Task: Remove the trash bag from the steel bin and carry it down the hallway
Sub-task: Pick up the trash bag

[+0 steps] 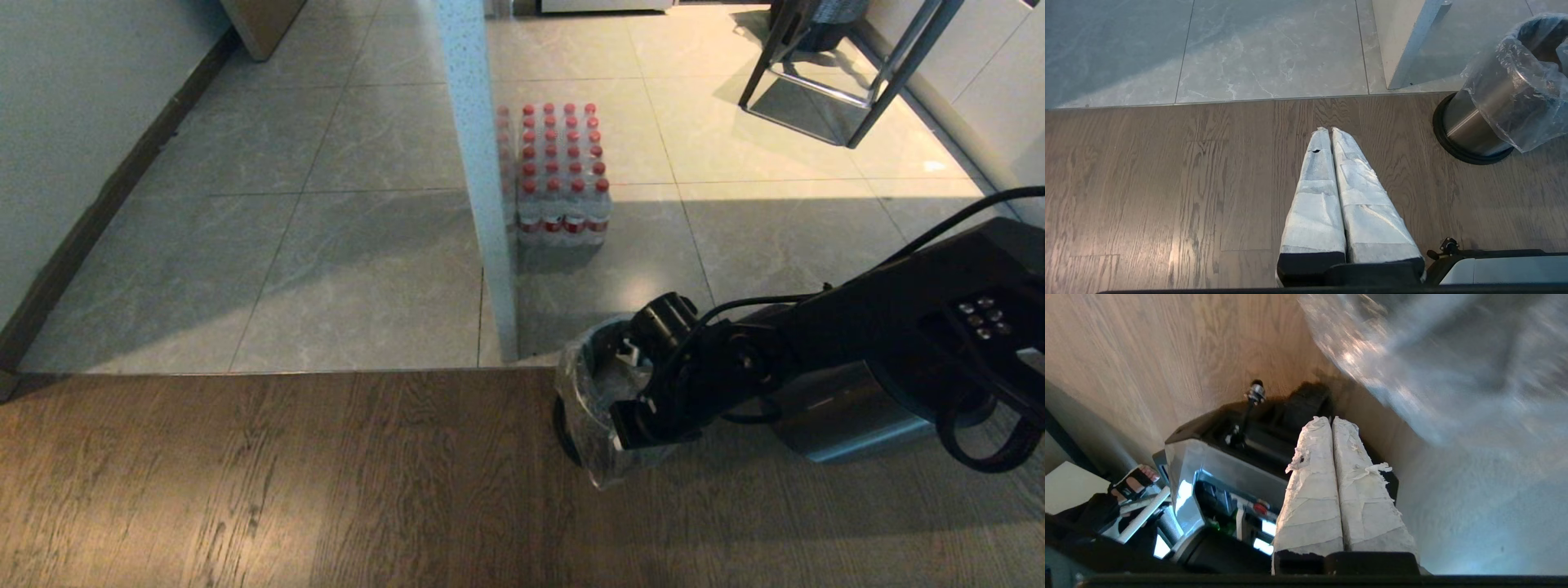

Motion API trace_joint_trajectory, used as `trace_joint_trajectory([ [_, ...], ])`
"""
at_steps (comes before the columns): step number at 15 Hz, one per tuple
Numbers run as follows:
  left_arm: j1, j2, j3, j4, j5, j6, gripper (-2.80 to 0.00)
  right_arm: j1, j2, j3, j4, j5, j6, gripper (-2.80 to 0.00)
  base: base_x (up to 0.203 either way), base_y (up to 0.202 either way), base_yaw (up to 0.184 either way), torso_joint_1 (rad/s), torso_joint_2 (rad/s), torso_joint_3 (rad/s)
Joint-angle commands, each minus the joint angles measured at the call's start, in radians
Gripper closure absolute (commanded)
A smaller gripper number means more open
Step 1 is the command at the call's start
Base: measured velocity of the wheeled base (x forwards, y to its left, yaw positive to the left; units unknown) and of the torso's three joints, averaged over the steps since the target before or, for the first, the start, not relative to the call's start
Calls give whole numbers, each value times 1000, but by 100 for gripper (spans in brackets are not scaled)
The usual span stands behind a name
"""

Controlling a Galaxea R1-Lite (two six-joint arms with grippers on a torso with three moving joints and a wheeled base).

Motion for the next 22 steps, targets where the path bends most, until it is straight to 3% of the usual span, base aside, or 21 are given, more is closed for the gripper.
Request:
trace_joint_trajectory([
  [1,0,0,0,0,0,0,0,2,53,-14,-38,0,-5,0,0,0,0,0,0,0],
  [7,0,0,0,0,0,0,0,-3,87,-58,-109,-13,-8,0,0,0,0,0,0,0],
  [10,0,0,0,0,0,0,0,-4,111,-67,-175,-79,-7,0,0,0,0,0,0,0],
  [15,0,0,0,0,0,0,0,-23,135,-78,-233,-87,2,0,0,0,0,0,0,0],
  [22,0,0,0,0,0,0,0,-90,165,-87,-478,-212,-10,0,0,0,0,0,0,0],
])
